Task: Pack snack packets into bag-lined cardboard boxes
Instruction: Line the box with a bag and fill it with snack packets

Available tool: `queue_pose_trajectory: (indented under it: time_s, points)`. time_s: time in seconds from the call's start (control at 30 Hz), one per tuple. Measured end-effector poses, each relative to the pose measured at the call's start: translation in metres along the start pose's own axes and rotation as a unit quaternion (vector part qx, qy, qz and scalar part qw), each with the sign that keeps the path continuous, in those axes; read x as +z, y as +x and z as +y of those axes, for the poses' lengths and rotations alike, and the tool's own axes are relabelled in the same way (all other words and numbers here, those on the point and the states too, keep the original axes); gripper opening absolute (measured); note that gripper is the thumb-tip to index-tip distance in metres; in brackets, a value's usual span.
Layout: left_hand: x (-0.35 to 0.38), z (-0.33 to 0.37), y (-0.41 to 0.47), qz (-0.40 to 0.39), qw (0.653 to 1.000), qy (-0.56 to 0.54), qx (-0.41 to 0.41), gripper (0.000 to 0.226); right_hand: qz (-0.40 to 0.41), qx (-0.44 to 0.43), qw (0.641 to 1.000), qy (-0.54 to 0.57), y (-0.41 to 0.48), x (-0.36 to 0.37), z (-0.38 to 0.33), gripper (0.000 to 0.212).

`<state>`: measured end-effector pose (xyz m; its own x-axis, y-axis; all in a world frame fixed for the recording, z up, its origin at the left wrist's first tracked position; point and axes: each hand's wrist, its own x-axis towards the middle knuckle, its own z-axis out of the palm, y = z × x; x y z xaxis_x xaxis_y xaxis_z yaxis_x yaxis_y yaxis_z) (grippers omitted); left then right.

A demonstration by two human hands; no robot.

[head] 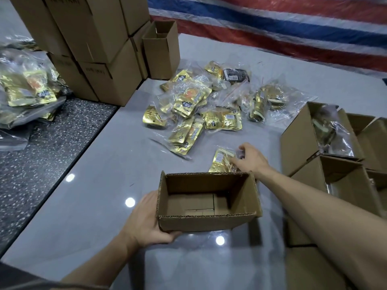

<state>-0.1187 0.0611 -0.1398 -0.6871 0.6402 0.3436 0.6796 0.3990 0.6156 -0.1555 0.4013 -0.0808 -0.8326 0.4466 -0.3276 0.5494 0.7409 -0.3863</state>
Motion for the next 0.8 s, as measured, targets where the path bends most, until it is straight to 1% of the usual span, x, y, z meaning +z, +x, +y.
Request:
queue_pose_trajectory:
  time_s: [0.03,0.07,0.13,0.17,0.2,0.23,0.27,0.33,0.37,0.43,0.5,0.57,0.6,0.67,0.73,0.77,0.8]
  points:
    - [0.0,-0.002,0.0,-0.004,1.0,-0.004,-0.003,0.042,0.016,0.024,0.999,-0.019,0.0,-0.003,0.001,0.05]
    - [0.001,-0.004,-0.001,-0.011,1.0,-0.005,-0.003,0.041,0.048,0.062,0.997,-0.026,0.001,-0.006,0.004,0.052]
    - [0.002,-0.006,-0.001,-0.021,1.0,0.001,0.005,0.04,0.091,0.178,0.98,-0.018,0.003,-0.012,0.011,0.06]
    - [0.002,-0.006,-0.001,-0.022,1.0,0.004,0.007,0.041,0.073,0.223,0.972,-0.01,0.002,-0.016,0.014,0.058]
    - [0.002,-0.006,0.0,-0.02,1.0,0.006,0.006,0.042,0.034,0.242,0.97,0.017,0.002,-0.018,0.017,0.048]
    - [0.002,-0.006,0.001,-0.02,1.0,0.006,0.003,0.042,-0.008,0.247,0.967,0.071,0.001,-0.019,0.018,0.034]
    - [0.002,-0.007,0.001,-0.021,1.0,0.006,0.0,0.042,-0.04,0.253,0.958,0.128,-0.002,-0.019,0.019,0.025]
    - [0.004,-0.009,-0.001,-0.031,0.999,0.012,-0.006,0.043,-0.078,0.265,0.933,0.229,-0.006,-0.02,0.02,0.026]
    - [0.004,-0.01,-0.002,-0.039,0.999,0.015,-0.01,0.042,-0.086,0.265,0.923,0.266,-0.008,-0.021,0.019,0.026]
    - [0.004,-0.012,-0.003,-0.05,0.998,0.01,-0.029,0.044,-0.094,0.253,0.902,0.337,-0.012,-0.027,0.015,0.018]
    - [0.004,-0.012,-0.004,-0.051,0.998,0.015,-0.04,0.049,-0.099,0.226,0.869,0.43,-0.015,-0.034,0.01,0.01]
    - [0.004,-0.01,-0.004,-0.059,0.997,0.031,-0.039,0.051,-0.099,0.196,0.84,0.497,-0.014,-0.039,0.003,0.009]
    - [0.003,-0.009,-0.003,-0.061,0.997,0.035,-0.04,0.052,-0.102,0.184,0.833,0.512,-0.014,-0.041,0.0,0.009]
    - [0.002,-0.009,-0.002,-0.059,0.997,0.032,-0.048,0.054,-0.107,0.168,0.836,0.511,-0.013,-0.041,-0.004,0.006]
    - [0.002,-0.009,-0.004,-0.062,0.996,0.028,-0.055,0.053,-0.124,0.163,0.849,0.488,-0.012,-0.039,-0.004,0.008]
    - [0.003,-0.009,-0.006,-0.063,0.996,0.028,-0.057,0.053,-0.138,0.166,0.86,0.463,-0.012,-0.039,-0.006,0.007]
    - [0.004,-0.009,-0.007,-0.062,0.996,0.028,-0.064,0.053,-0.154,0.17,0.878,0.42,-0.014,-0.039,-0.007,0.009]
